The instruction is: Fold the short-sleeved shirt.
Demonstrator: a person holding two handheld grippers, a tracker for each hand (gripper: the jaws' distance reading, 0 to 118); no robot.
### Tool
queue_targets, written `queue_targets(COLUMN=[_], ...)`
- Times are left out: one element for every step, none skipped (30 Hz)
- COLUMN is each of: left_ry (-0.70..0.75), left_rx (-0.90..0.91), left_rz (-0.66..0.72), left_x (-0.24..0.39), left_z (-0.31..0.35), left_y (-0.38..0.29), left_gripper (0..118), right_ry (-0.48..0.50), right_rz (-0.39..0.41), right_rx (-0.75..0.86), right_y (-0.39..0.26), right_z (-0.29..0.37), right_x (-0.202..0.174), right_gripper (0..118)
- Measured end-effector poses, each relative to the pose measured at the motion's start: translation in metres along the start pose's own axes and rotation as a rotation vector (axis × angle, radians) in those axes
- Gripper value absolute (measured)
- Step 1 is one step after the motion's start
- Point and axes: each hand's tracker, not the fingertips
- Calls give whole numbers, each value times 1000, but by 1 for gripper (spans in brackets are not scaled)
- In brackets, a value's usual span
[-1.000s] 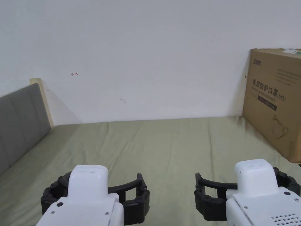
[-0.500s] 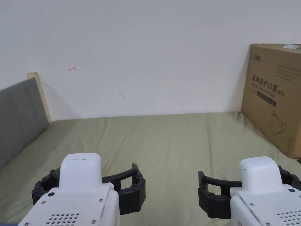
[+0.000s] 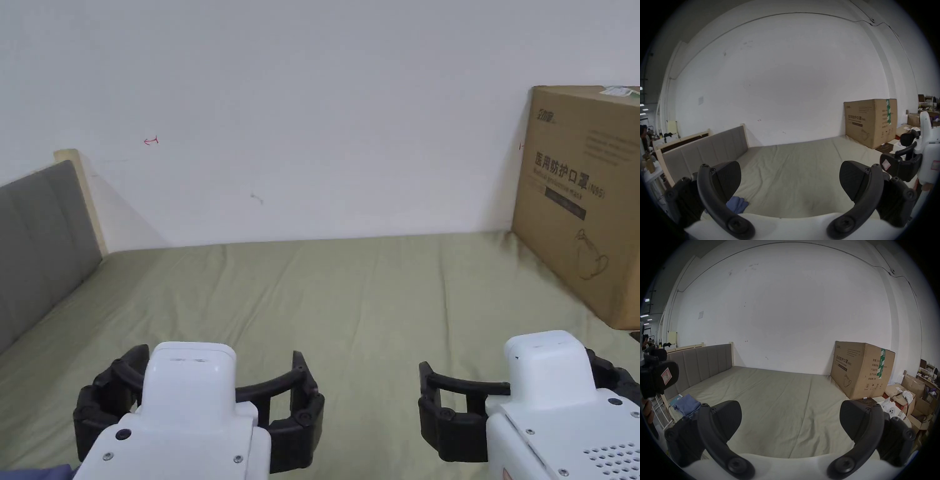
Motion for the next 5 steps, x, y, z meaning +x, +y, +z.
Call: queue_targets(left_ry=[-7,-1,-7,-14,-25], left_rx=[-7,-12,-17,-17,-20], left_rz=[14,18,26,33,48], left_x=[-1,-2,-3,-4,-6], left_z=[0,0,0,0,1], left_y=[1,2,2,2,4], left_gripper=[118,118,118,118,118], right_ry=[0,2,2,0,-3], right_rz=[-4,-9,-14,-17,-23], right_rx=[1,1,0,0,1], right_y=[0,0,0,0,1], right_z=[0,0,0,0,0], right_x=[0,1,1,2,3], right_gripper=[118,118,118,118,118])
